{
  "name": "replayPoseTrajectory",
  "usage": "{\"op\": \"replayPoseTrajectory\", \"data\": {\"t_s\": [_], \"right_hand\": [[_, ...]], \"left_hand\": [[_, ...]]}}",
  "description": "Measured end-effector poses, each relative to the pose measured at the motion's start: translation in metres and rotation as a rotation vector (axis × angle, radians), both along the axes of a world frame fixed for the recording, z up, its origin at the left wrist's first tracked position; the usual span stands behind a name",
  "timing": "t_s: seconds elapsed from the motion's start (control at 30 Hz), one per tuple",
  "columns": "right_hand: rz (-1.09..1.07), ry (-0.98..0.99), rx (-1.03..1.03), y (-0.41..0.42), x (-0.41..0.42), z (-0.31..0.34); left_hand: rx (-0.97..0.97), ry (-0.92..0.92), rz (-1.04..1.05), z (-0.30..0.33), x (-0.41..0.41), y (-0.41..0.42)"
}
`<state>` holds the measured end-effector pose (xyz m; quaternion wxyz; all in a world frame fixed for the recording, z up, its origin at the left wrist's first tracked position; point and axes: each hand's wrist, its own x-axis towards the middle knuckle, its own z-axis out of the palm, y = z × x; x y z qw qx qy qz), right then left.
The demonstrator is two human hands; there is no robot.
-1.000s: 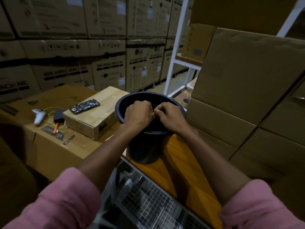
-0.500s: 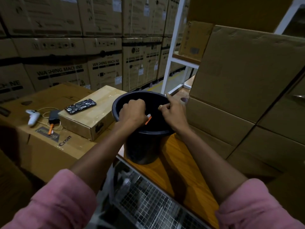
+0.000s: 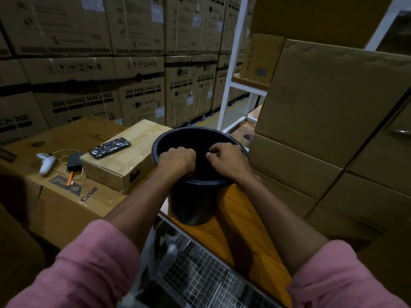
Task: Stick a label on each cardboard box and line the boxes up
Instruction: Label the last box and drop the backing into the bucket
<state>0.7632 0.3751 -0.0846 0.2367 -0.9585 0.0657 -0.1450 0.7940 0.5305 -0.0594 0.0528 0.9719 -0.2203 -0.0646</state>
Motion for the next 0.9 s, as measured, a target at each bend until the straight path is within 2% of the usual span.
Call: {"op": "replayPoseTrajectory", "data": {"t_s": [0.3, 0.43, 0.63, 0.77, 0.9], "right_hand": [[0.041, 0.060, -0.042, -0.001, 0.001, 0.000], [0.069, 0.107, -0.067, -0.003, 0.002, 0.001], [0.137, 0.233, -0.127, -0.004, 0.009, 0.001], [0.187, 0.272, -0.145, -0.006, 0.011, 0.004], [0.203, 0.209, -0.118, -0.007, 0.011, 0.004]], "left_hand": [[0.203, 0.062, 0.017, 0.001, 0.006, -0.013], [0.203, 0.087, 0.022, -0.003, 0.008, -0.013], [-0.003, 0.026, 0.001, -0.002, 0.006, -0.006], [-0.249, 0.143, 0.057, 0.001, 0.011, -0.010], [-0.430, 0.154, 0.127, 0.004, 0.012, -0.016]]}}
